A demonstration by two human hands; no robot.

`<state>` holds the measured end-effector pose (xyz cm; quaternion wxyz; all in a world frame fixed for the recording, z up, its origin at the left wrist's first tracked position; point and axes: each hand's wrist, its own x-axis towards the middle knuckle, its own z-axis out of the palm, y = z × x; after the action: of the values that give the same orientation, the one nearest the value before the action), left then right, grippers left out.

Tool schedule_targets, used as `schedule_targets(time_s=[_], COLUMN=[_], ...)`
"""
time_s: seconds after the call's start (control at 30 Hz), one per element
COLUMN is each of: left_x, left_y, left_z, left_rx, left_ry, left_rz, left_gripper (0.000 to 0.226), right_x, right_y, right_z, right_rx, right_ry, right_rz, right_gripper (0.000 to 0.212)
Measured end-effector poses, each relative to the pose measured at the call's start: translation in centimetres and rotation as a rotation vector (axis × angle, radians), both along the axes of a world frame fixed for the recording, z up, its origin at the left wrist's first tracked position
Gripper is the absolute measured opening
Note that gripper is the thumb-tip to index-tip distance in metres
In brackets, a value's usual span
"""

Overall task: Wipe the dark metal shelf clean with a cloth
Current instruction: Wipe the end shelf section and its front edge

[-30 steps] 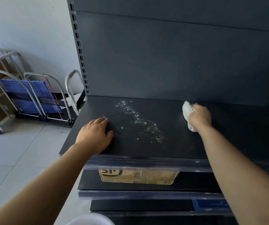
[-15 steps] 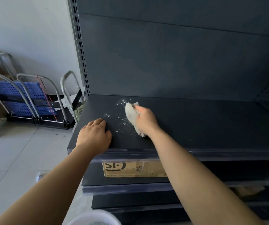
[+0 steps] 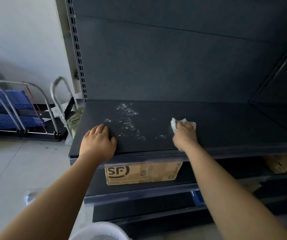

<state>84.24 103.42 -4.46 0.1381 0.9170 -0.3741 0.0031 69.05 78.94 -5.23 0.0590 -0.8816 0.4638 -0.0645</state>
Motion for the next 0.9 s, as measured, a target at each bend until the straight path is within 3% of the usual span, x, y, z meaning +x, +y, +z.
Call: schedule_targets(time_s=[0.13, 0.23, 0.33, 0.43, 0.53, 0.63, 0.73, 0.8, 0.9], left_x=[-0.2, 0.0, 0.4, 0.7, 0.8, 0.8, 1.1, 1.3, 1.3], left_y=[0.0, -0.1, 0.0, 0.2, 0.3, -0.2, -0.7, -0.8, -0.9], left_z=[-0.1, 0.0, 0.4, 0.7, 0.4, 0.4, 0.4, 0.3, 0.3], left_rx=[-0.006, -0.003, -0.028, -0.035, -0.008, 0.008, 0.008, 0.009, 0.004], left_ry=[-0.009, 0.013, -0.01, -0.058, -0.026, 0.005, 0.016, 0.016, 0.001], left_rz=[0.0, 0.012, 0.06, 0.113, 0.128, 0.108, 0.123, 0.138, 0.149], left_gripper=[0.047, 0.045, 0.038, 0.035, 0.029, 0.032, 0.035, 0.035, 0.036], right_x=[4.2, 6.2, 5.7, 2.8, -1.2, -4.2, -3.3, -0.8, 3.8], right_y=[6.0, 9.5, 9.8, 5.5, -1.8, -7.8, -8.8, -7.4, -4.3], right_z=[0.4, 1.3, 2.7, 4.2, 4.5, 2.9, 1.4, 0.9, -0.2], right_rx=[-0.016, 0.225, 0.471, 0.38, 0.246, 0.163, 0.095, 0.001, -0.029], right_ry=[-0.076, -0.229, -0.521, -0.717, -0.636, -0.402, -0.165, -0.107, -0.143], right_rz=[0.188, 0.32, 0.281, 0.178, 0.032, -0.125, -0.063, 0.076, 0.196], right_gripper=[0.062, 0.064, 0.06, 0.059, 0.057, 0.032, 0.027, 0.057, 0.061])
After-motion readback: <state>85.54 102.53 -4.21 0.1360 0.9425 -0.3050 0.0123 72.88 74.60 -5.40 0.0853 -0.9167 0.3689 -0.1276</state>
